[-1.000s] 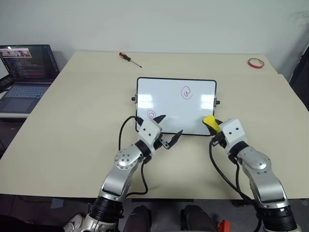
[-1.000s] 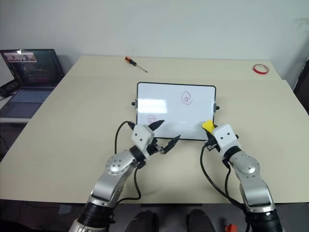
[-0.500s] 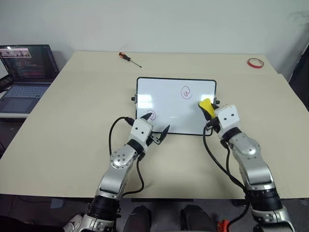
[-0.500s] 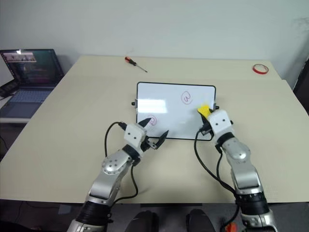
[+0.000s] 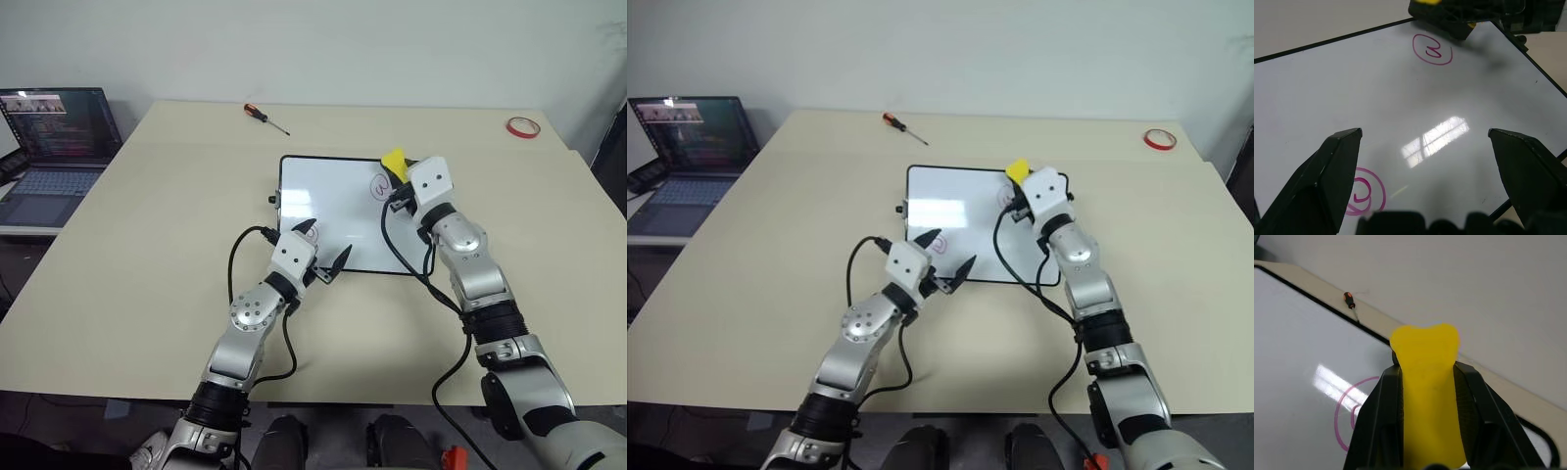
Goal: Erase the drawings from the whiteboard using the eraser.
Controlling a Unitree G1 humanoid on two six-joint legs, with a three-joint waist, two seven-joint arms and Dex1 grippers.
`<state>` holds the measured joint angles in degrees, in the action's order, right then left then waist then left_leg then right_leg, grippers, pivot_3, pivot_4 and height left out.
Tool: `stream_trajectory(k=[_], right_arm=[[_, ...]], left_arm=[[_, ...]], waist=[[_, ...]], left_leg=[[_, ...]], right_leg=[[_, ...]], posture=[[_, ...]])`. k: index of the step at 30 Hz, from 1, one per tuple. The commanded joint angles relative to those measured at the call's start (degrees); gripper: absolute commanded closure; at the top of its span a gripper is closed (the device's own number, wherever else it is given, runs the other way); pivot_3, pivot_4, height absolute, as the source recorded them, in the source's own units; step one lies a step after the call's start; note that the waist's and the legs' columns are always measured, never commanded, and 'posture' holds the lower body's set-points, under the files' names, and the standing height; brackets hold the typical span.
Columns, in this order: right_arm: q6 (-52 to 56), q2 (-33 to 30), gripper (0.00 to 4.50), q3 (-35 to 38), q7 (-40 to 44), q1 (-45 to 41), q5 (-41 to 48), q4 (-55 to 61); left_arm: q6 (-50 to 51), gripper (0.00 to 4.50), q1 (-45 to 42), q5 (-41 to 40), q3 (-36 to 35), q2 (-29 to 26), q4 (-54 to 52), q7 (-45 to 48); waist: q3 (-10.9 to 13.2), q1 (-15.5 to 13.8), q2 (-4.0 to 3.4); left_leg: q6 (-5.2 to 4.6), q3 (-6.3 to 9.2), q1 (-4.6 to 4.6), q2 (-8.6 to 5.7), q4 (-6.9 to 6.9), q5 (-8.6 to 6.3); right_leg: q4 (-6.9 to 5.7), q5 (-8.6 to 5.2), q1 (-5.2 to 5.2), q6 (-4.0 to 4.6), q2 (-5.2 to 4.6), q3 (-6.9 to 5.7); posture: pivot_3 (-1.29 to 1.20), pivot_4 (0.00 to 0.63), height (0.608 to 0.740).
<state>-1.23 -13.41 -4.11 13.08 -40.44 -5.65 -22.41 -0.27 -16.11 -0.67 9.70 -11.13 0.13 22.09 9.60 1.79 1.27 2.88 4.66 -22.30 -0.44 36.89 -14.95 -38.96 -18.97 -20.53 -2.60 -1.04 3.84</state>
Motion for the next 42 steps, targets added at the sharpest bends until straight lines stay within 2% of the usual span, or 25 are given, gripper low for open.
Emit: stream_trajectory(k=[1,14,24,29,36,42], right_arm=[[-1.6,0.4,3.41,-0.2,-1.2,-0.6,-1.0,-1.0],[2.6,0.8,3.41,-8.0,6.8,8.1,-3.0,8.0],[-2.5,-1.7,3.41,-2.4,-2.1,-3.7,-3.4,-4.6],[-1.8,-1.2,3.41,-1.1,-4.6,-6.7,-2.9,-9.3],[7.2,0.4,3.41,-4.2,8.4,-1.5,1.9,-3.1],[14.9,-0.3,3.41,-6.1,13.1,4.0,2.1,4.9]], left_arm=[[-0.5,0.00,-0.7,0.0,-0.1,0.1,-2.4,0.2],[-0.1,0.00,-0.4,0.0,-0.2,0.5,-3.3,-0.5],[0.1,0.00,-0.6,-0.5,0.3,0.7,-2.9,0.5],[0.3,0.00,-0.7,-0.7,0.7,0.7,-3.3,1.0],[0.4,0.00,-0.3,-0.7,0.7,0.8,-3.8,1.7],[0.4,0.00,-0.4,-0.5,0.8,1.0,-3.9,1.4]], waist=[[0.0,0.1,0.00],[0.0,0.2,-0.03],[0.0,0.0,-0.03],[0.0,0.1,-0.03],[-0.1,0.3,-0.03],[-0.1,0.4,-0.04]], left_leg=[[0.00,-0.01,-0.10,0.00,0.05,0.00],[0.00,0.02,-0.04,0.02,0.08,0.01],[-0.01,0.06,-0.02,-0.01,0.11,0.02],[-0.01,0.01,-0.07,0.01,0.07,0.02],[-0.02,0.01,0.26,0.03,0.07,0.02],[-0.02,0.03,0.46,0.03,0.08,0.01]], right_leg=[[-0.03,0.00,-0.11,0.00,0.00,0.01],[-0.12,0.01,-0.06,0.01,0.01,-0.02],[-0.15,0.05,-0.05,0.03,0.01,-0.06],[-0.07,0.05,-0.08,0.03,0.01,-0.03],[-0.11,0.05,0.19,0.03,0.01,-0.02],[-0.13,0.05,0.37,0.03,0.02,-0.03]], posture=[[0.00,0.150,0.740],[0.00,0.150,0.740],[0.00,0.150,0.740],[0.00,0.150,0.740],[0.00,0.150,0.740],[0.00,0.150,0.740]])
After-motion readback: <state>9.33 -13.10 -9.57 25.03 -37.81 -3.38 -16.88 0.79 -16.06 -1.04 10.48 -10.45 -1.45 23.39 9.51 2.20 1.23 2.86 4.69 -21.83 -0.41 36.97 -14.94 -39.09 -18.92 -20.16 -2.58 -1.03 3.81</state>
